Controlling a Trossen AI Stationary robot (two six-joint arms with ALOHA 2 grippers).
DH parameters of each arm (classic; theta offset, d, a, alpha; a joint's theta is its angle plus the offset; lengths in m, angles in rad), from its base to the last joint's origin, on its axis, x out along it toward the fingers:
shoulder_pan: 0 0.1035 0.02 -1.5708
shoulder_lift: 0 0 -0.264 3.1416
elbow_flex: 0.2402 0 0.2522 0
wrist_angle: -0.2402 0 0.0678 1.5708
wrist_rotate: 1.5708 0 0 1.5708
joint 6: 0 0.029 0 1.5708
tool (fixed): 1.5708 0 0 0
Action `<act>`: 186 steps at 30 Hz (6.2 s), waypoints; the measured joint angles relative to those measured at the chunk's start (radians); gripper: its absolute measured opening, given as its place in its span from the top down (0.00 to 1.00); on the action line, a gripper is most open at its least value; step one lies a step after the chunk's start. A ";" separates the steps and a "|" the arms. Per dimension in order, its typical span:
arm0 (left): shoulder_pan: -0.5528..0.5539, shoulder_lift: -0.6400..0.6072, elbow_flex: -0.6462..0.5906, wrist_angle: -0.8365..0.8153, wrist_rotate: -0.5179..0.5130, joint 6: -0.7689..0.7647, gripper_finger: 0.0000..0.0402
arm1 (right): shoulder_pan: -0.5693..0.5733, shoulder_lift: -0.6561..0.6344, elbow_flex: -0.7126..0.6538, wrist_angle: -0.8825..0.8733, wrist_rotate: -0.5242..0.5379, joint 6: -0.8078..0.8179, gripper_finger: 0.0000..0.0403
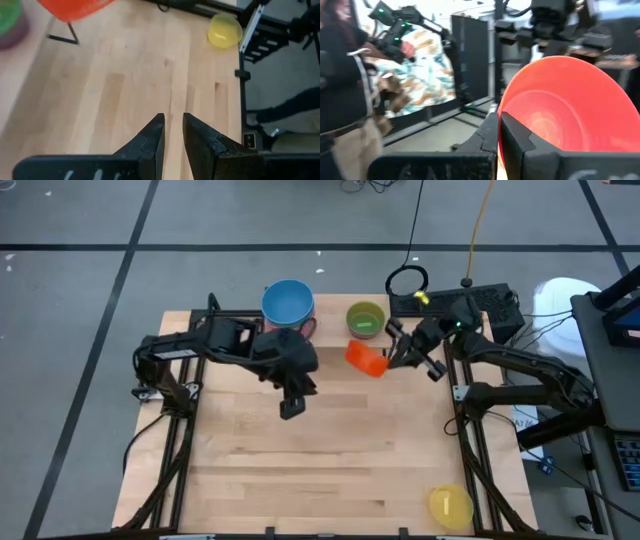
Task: Place and stack bowls onto a shelf
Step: Stack the orange bowl on top of the green bowl on the shelf, then stack the yellow bowl on top of the orange bowl on the shelf
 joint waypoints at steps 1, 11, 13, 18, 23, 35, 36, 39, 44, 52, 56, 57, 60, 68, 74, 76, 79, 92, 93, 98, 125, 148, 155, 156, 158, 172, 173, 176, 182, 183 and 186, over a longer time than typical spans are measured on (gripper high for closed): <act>0.000 -0.010 0.000 0.001 -0.010 -0.002 0.82 | -0.023 -0.009 0.000 0.002 0.000 0.000 1.00; 0.001 -0.065 0.000 0.000 -0.071 -0.010 0.82 | -0.286 -0.030 0.133 -0.043 -0.083 -0.011 1.00; 0.001 -0.073 0.000 0.000 -0.073 -0.010 0.82 | -0.333 -0.030 0.174 -0.083 -0.123 -0.024 1.00; 0.021 -0.071 0.001 -0.019 -0.074 -0.015 0.82 | -0.434 -0.025 0.265 -0.149 -0.203 -0.058 1.00; 0.059 -0.073 0.001 -0.048 -0.075 -0.021 0.82 | -0.519 0.012 0.338 -0.151 -0.270 -0.052 1.00; 0.136 -0.086 0.001 -0.051 -0.076 0.006 0.82 | -0.620 0.152 0.372 -0.150 -0.311 -0.035 1.00; 0.141 -0.086 0.001 -0.051 -0.076 0.006 0.82 | -0.620 0.166 0.372 -0.150 -0.311 -0.036 1.00; 0.154 -0.091 0.000 -0.051 -0.076 0.006 0.82 | -0.618 0.198 0.372 -0.149 -0.311 -0.038 1.00; 0.159 -0.095 0.000 -0.051 -0.076 0.008 0.82 | -0.618 0.220 0.372 -0.145 -0.311 -0.056 1.00; 0.158 -0.094 0.000 -0.060 -0.075 0.058 0.82 | -0.618 0.187 0.372 -0.177 -0.310 -0.053 1.00; 0.158 -0.094 0.000 -0.074 -0.075 0.079 0.82 | -0.618 0.157 0.372 -0.251 -0.310 -0.049 1.00; 0.158 -0.094 0.000 -0.082 -0.075 0.082 0.82 | -0.618 0.149 0.372 -0.281 -0.310 -0.045 1.00; 0.158 -0.094 0.000 -0.094 -0.075 0.087 0.82 | -0.618 0.121 0.371 -0.361 -0.310 -0.042 1.00; 0.158 -0.094 0.000 -0.113 -0.074 0.121 0.82 | -0.595 -0.034 0.371 -0.517 -0.309 -0.003 1.00; 0.158 -0.094 0.000 -0.113 -0.074 0.163 0.82 | -0.538 -0.169 0.371 -0.672 -0.294 0.001 1.00; 0.158 -0.094 0.000 -0.113 -0.074 0.178 0.82 | -0.521 -0.210 0.371 -0.737 -0.257 -0.021 1.00; 0.158 -0.094 0.000 -0.113 -0.074 0.189 0.82 | -0.504 -0.267 0.371 -0.851 -0.199 -0.075 1.00; 0.158 -0.094 0.000 -0.128 -0.074 0.222 0.82 | -0.436 -0.404 0.371 -1.514 0.420 -0.500 1.00; 0.158 -0.094 0.000 -0.128 -0.074 0.223 0.82 | -0.425 -0.403 0.371 -1.499 0.444 -0.493 1.00; 0.158 -0.094 0.000 -0.128 -0.074 0.223 0.82 | -0.364 -0.366 0.371 -1.482 0.566 -0.444 1.00; 0.158 -0.094 0.000 -0.172 -0.074 0.188 0.82 | -0.024 0.151 0.372 -1.120 0.922 -0.532 1.00; 0.158 -0.094 0.000 -0.185 -0.074 0.143 0.82 | 0.073 0.268 0.535 -1.067 0.943 -0.657 1.00; 0.157 -0.094 0.000 -0.188 -0.074 0.139 0.82 | 0.072 0.342 0.537 -1.059 0.943 -0.686 1.00; 0.157 -0.094 0.000 -0.188 -0.074 0.139 0.82 | 0.072 0.353 0.537 -1.062 0.943 -0.688 1.00; 0.157 -0.094 0.000 -0.189 -0.074 0.139 0.82 | 0.072 0.373 0.537 -1.062 0.943 -0.689 1.00; 0.153 -0.094 0.001 -0.217 -0.074 0.121 0.82 | 0.036 0.439 0.537 -1.097 0.948 -0.710 1.00; 0.152 -0.094 0.001 -0.217 -0.074 0.122 0.82 | 0.034 0.438 0.537 -1.098 0.948 -0.710 1.00; 0.146 -0.094 0.001 -0.217 -0.074 0.122 0.82 | 0.032 0.435 0.537 -1.100 0.948 -0.708 1.00; 0.134 -0.094 0.001 -0.218 -0.074 0.122 0.82 | 0.032 0.433 0.537 -1.097 0.948 -0.672 0.92; 0.131 -0.094 0.001 -0.221 -0.074 0.122 0.82 | 0.034 0.433 0.537 -1.096 0.948 -0.670 0.90; 0.129 -0.094 0.001 -0.233 -0.074 0.113 0.82 | 0.039 0.420 0.536 -1.095 0.948 -0.675 0.83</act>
